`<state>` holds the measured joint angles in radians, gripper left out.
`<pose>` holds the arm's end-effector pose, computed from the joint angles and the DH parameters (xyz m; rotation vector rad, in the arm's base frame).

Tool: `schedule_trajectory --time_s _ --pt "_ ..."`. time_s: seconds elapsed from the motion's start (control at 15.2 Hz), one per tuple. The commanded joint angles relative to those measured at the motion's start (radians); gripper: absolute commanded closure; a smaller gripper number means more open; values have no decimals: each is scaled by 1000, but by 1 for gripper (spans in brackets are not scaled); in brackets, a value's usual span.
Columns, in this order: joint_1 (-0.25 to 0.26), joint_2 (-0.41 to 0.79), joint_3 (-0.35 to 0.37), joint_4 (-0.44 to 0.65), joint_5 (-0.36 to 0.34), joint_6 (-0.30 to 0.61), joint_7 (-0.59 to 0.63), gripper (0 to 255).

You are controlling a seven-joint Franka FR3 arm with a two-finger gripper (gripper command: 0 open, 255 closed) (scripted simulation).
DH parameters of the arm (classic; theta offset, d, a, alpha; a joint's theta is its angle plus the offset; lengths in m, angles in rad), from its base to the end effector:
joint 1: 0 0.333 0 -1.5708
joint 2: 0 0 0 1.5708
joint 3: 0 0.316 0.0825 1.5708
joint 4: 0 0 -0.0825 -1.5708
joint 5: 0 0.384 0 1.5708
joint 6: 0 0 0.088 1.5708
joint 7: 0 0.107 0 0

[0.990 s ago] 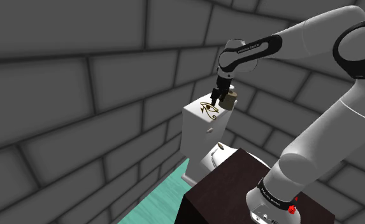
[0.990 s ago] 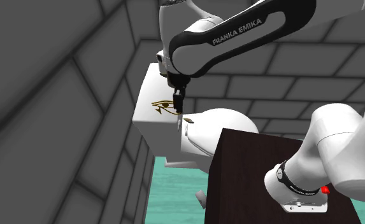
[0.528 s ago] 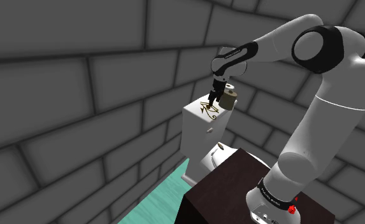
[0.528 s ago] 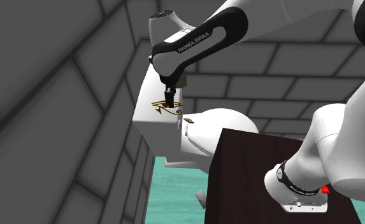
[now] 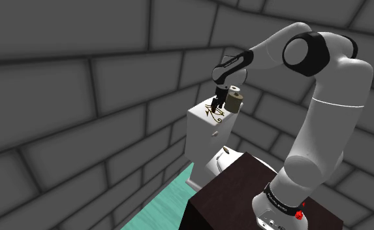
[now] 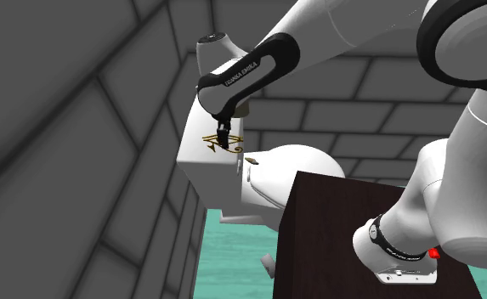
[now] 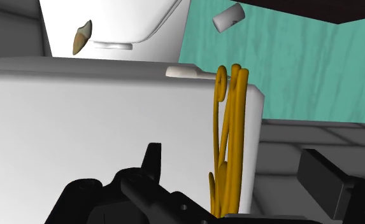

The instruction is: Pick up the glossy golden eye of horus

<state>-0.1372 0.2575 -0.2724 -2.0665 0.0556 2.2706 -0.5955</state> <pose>0.5332 -0.2264 0.3088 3.1280 0.2448 -0.0794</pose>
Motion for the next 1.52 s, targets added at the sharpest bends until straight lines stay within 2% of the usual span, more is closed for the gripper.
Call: schedule_trajectory --time_s 0.0,0.13,0.2,0.79,1.45 --pt "-2 21 3 -8 8 29 -4 0" --pt "-2 21 3 -8 8 29 -4 0" --pt "-2 22 3 -7 8 28 -4 255" --pt "-2 21 3 -8 8 29 -4 255" --pt "6 -59 -6 33 -21 -89 13 255"
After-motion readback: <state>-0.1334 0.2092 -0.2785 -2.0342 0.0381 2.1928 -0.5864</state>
